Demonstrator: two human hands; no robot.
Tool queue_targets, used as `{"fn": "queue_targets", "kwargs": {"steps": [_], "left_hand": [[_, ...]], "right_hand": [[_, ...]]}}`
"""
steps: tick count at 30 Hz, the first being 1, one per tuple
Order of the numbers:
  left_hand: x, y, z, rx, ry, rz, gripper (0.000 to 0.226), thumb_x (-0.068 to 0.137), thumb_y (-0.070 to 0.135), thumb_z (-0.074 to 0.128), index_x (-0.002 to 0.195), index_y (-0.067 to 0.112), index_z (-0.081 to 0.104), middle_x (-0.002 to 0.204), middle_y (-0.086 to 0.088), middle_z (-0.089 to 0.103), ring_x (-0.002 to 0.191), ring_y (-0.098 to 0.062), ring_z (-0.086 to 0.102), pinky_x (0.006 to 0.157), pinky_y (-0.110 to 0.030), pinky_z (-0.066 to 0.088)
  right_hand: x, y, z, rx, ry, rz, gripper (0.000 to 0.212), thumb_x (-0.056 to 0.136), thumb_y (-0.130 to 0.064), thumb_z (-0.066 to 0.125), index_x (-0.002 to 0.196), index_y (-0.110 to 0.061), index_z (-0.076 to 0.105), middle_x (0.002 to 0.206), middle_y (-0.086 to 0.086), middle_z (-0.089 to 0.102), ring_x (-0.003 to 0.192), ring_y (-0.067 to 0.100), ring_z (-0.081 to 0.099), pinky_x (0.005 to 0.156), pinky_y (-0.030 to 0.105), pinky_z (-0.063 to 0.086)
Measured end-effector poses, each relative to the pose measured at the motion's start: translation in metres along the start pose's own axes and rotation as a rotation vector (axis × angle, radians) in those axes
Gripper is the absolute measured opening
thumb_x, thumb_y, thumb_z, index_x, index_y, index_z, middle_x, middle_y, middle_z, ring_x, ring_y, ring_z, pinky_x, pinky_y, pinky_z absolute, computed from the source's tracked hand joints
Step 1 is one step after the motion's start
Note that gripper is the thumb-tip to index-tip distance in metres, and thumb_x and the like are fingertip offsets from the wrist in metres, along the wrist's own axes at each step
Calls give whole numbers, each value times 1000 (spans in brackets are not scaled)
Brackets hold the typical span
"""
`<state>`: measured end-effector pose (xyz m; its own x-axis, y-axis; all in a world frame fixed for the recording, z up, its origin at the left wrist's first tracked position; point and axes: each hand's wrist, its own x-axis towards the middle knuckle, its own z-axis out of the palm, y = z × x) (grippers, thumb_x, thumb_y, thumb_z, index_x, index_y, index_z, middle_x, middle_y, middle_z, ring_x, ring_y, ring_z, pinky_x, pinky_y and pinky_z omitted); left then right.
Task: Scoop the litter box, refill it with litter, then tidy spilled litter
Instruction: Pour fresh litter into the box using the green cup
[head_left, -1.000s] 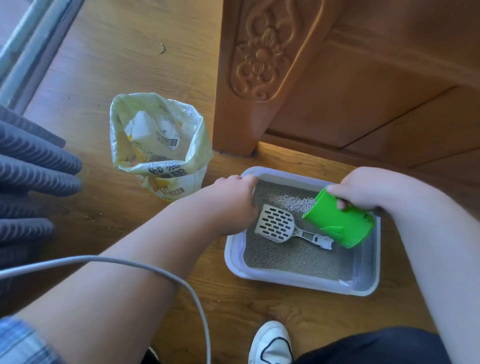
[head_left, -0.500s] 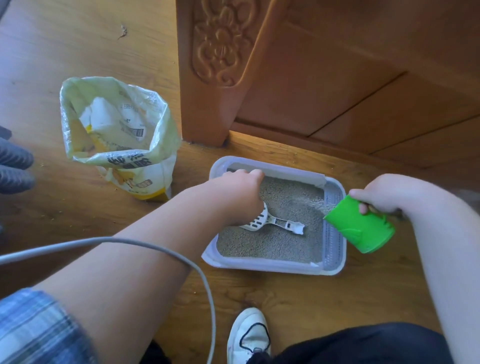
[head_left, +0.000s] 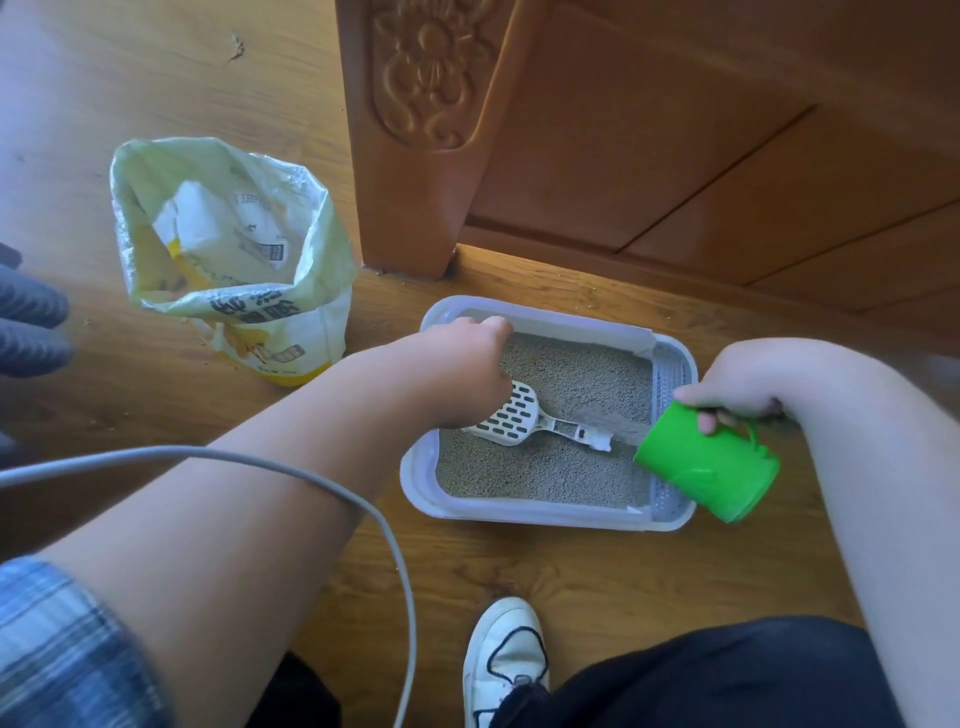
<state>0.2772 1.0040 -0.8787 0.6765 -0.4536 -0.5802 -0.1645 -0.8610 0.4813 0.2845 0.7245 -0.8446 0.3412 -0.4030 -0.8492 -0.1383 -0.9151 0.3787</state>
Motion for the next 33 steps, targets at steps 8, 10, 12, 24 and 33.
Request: {"fn": "queue_targets", "kwargs": {"steps": [8,10,12,24,33], "left_hand": [[-17,-18,-9,-12,27,-73,45,97,28,45,141,19,38,129,-7,52,100,-28,56,75,-35,45],[-23,-23,-11,-24,26,-82,47,97,28,44,143,20,37,133,-7,50,97,-27,57,74,-35,47],[-30,-29,-13,-33,27,-86,51,98,30,43,146,21,34,139,-7,47,103,-28,58,83,-38,49],[-46,-54,-13,-11,38,-127,52,98,32,43,148,23,30,140,-6,47,116,-29,55,88,-40,50],[-58,-53,-24,-3,107,-119,48,98,29,44,144,21,37,138,-6,51,118,-28,55,94,-42,50]], "right_hand": [[-21,-75,-12,-196,-39,-206,57,98,-61,42,73,-24,77,76,-3,68,53,16,59,66,29,52],[-30,-90,-18,-165,-21,-252,55,99,-58,42,76,-22,76,71,-2,61,40,14,51,52,26,43],[-37,-102,-23,-108,-6,-283,54,99,-57,44,81,-19,78,70,0,57,40,16,46,48,24,39],[-56,-137,-28,-212,52,-315,56,102,-54,41,70,-20,72,71,0,62,56,17,53,63,31,41],[-56,-139,-36,-108,316,-392,45,105,-40,36,91,-15,72,77,2,57,75,22,54,77,29,43]]}}
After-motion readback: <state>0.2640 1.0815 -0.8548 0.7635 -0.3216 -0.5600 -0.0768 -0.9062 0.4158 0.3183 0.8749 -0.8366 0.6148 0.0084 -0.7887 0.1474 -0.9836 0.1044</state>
